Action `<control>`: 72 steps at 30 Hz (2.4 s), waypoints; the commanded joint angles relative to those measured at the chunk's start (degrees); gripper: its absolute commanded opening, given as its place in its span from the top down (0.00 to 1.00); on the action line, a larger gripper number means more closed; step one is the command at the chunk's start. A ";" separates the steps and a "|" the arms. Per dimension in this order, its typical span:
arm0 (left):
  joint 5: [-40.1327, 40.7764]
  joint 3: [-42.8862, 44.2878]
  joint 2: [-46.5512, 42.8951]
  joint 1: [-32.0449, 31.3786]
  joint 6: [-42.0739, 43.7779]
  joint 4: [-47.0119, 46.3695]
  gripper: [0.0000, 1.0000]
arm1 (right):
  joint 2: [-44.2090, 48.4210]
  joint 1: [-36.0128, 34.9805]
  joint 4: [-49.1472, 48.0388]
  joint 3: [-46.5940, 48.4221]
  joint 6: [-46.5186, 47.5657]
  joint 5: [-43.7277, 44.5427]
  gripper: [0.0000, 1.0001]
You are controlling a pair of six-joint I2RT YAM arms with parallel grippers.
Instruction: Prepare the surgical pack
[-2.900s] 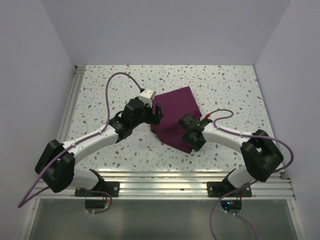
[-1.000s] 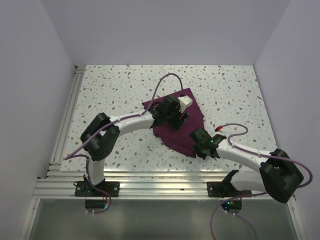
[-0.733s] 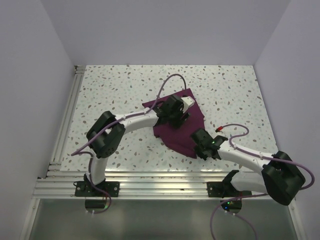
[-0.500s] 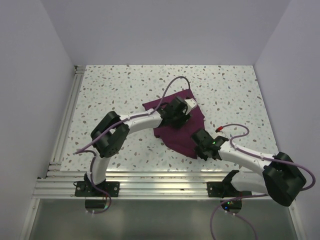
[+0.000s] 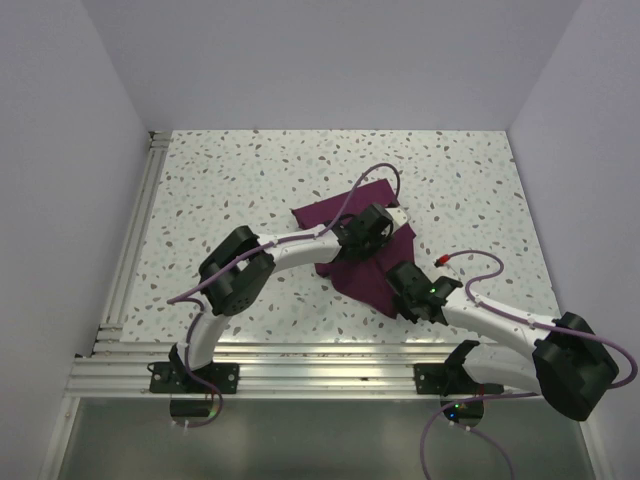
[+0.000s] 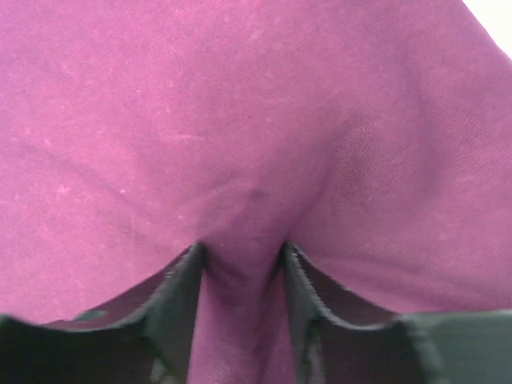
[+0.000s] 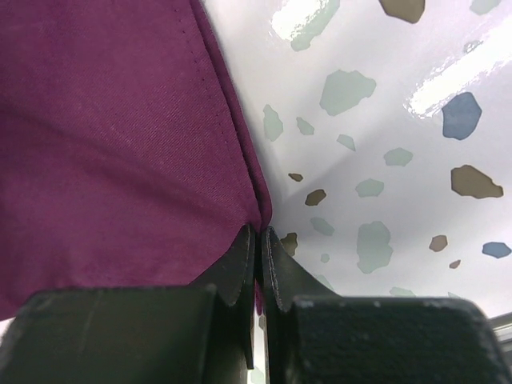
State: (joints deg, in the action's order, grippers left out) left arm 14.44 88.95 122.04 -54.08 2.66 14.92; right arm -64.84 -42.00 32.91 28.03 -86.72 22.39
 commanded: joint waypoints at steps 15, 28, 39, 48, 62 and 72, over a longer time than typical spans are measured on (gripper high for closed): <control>4.11 2.46 3.22 3.10 -9.23 12.06 1.00 | 2.43 -0.10 1.64 1.59 10.34 5.90 1.00; 6.74 -8.26 -6.64 7.85 -23.22 11.71 1.00 | -3.26 3.31 -8.64 11.16 35.56 2.40 1.00; 5.34 -7.21 -13.84 9.17 -22.96 12.15 0.43 | -8.29 11.32 -10.58 12.31 43.30 -4.20 1.00; 4.37 -1.50 -15.69 9.79 -19.01 15.40 0.37 | -10.92 12.12 -9.79 11.43 43.30 -4.73 1.00; 1.03 2.46 -7.88 6.89 -14.43 15.32 0.42 | -13.91 15.63 -11.19 10.55 44.97 -4.46 1.00; 2.61 3.78 -1.02 5.83 -15.40 16.90 0.43 | -16.28 18.18 -11.90 10.64 44.53 -4.82 1.00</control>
State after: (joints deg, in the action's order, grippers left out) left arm 15.94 90.63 119.52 -47.79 -13.67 29.47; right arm -80.53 -24.88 19.64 38.87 -42.81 15.25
